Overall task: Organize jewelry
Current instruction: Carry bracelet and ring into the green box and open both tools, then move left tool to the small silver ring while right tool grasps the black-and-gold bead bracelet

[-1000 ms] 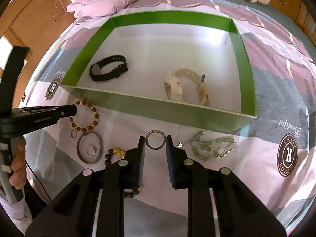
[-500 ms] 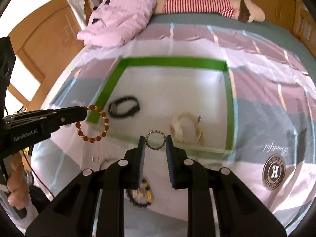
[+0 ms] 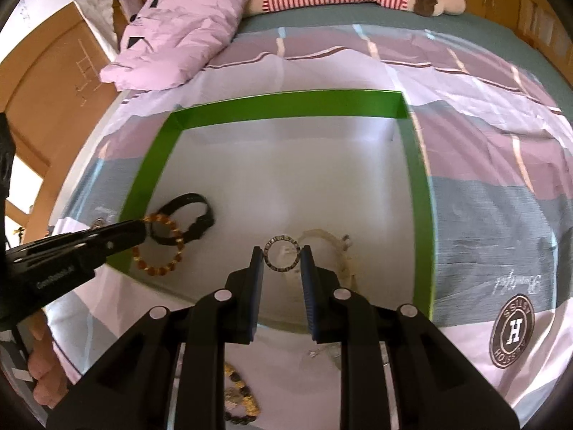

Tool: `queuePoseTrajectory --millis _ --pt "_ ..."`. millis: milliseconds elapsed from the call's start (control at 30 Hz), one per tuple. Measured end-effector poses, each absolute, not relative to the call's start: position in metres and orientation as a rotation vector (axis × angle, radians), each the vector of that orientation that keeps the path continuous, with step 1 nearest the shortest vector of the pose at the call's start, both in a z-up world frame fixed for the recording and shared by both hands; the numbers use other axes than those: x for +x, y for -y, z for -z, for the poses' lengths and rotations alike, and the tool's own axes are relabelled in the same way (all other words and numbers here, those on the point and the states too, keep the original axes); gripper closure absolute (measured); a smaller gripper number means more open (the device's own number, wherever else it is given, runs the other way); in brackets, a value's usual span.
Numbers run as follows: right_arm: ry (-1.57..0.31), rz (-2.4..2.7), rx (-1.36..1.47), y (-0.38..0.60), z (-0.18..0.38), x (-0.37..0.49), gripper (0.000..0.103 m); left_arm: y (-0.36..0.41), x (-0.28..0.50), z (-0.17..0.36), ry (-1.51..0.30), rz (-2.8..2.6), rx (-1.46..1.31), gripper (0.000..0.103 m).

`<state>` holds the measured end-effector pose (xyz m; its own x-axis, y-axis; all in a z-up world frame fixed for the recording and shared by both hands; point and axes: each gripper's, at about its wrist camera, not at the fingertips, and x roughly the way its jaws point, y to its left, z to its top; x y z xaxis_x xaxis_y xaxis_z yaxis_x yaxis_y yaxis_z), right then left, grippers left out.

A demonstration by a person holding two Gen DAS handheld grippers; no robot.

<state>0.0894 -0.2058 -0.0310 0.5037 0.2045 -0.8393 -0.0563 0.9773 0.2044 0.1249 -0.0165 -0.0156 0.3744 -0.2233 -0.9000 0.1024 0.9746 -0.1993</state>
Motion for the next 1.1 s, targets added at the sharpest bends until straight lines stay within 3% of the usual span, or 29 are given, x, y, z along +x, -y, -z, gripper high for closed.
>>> queuePoseTrajectory --millis 33,233,333,500,800,967,1100 --pt "-1.027 -0.153 0.161 0.207 0.030 0.088 0.067 0.016 0.124 0.012 -1.159 0.211 -0.120 0.090" --pt "-1.004 -0.169 0.205 0.214 0.017 0.080 0.057 0.016 0.113 -0.001 -1.140 0.235 -0.123 0.082" --pt "-1.021 -0.195 0.225 0.215 0.014 0.073 0.057 0.019 0.105 -0.006 -1.148 0.251 -0.100 0.069" --pt "-1.090 -0.283 0.231 0.206 0.011 0.059 0.057 0.018 0.072 -0.007 -1.154 0.260 0.006 0.060" --pt "-1.284 -0.314 -0.052 0.159 0.079 0.019 0.057 0.008 0.055 0.053 -1.344 0.175 0.153 0.057" --pt "-1.308 -0.323 -0.089 0.150 0.090 0.019 0.057 0.012 0.054 0.061 -1.363 0.175 0.173 0.049" --pt "-1.336 -0.172 -0.093 0.169 0.103 0.029 0.057 0.012 0.052 0.062 -1.368 0.179 0.187 0.049"
